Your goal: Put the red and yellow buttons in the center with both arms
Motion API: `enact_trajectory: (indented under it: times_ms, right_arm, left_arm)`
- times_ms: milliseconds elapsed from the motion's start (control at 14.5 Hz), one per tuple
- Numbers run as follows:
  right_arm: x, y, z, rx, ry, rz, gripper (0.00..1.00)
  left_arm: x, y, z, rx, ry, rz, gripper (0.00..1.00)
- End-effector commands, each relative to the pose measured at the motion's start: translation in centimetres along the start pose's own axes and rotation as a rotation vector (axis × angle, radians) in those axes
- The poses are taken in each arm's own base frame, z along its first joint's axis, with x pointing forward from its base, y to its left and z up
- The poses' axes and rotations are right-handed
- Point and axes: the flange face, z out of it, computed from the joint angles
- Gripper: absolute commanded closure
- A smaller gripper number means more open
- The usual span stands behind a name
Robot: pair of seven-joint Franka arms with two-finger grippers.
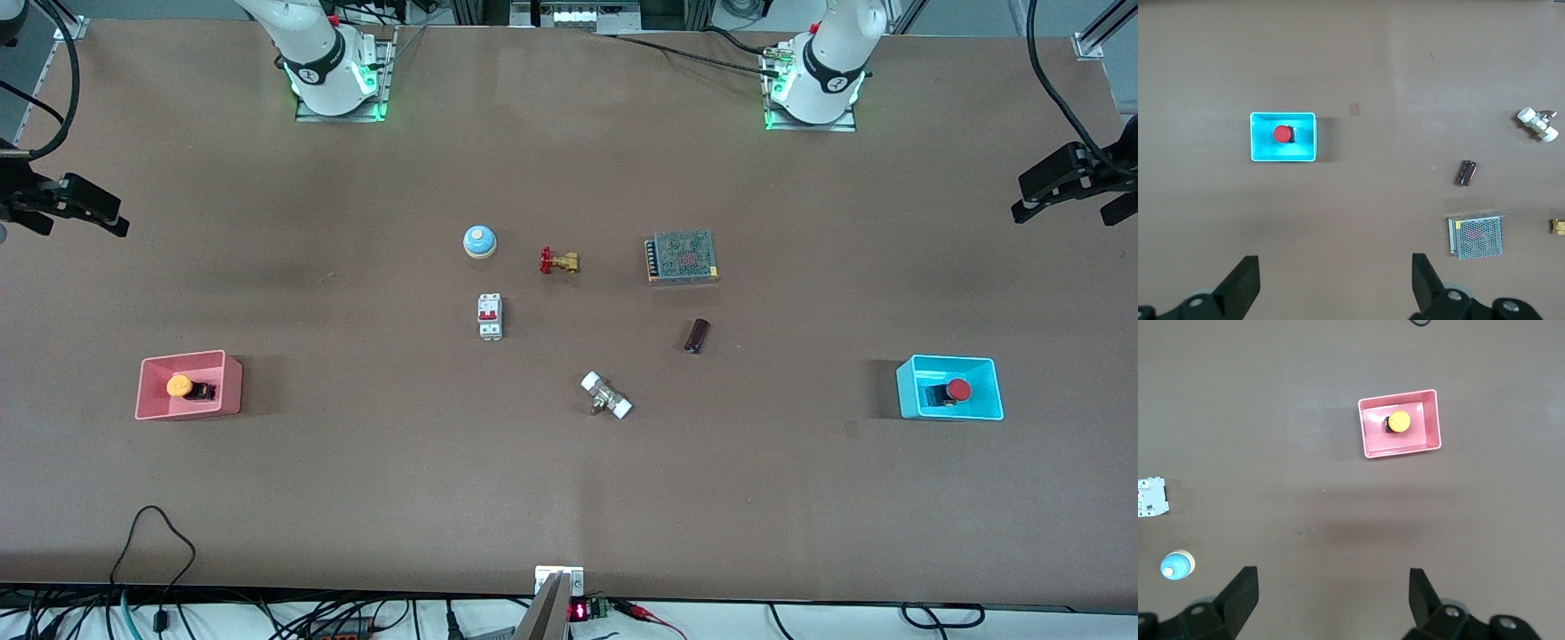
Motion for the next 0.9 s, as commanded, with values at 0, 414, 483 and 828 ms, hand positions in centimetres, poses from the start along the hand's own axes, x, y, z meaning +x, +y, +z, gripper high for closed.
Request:
enact_trajectory:
  times_ms: [0, 414, 483, 828]
  right_arm:
    - [-0.5, -0.2, -0.7, 0.000, -0.023, -0.002, 0.00]
    - [0.1, 0.1, -0.1, 0.009, -0.026, 0.017, 0.00]
    - [0.5, 0.6, 0.4, 0.017, -0.024, 0.029, 0.00]
    - [3.3, 1.3, 4.6, 0.007, -0.021, 0.037, 0.00]
  left_arm:
    - [-1.1, -0.3, -0.1, 0.017, 0.007, 0.013, 0.00]
    - [0.2, -1.7, 1.4, 0.020, -0.008, -0.013, 0.00]
    - [1.0, -2.3, 3.2, 0.016, -0.039, -0.026, 0.00]
    - [4.2, -5.6, 11.3, 0.000, -0.167, -0.066, 0.00]
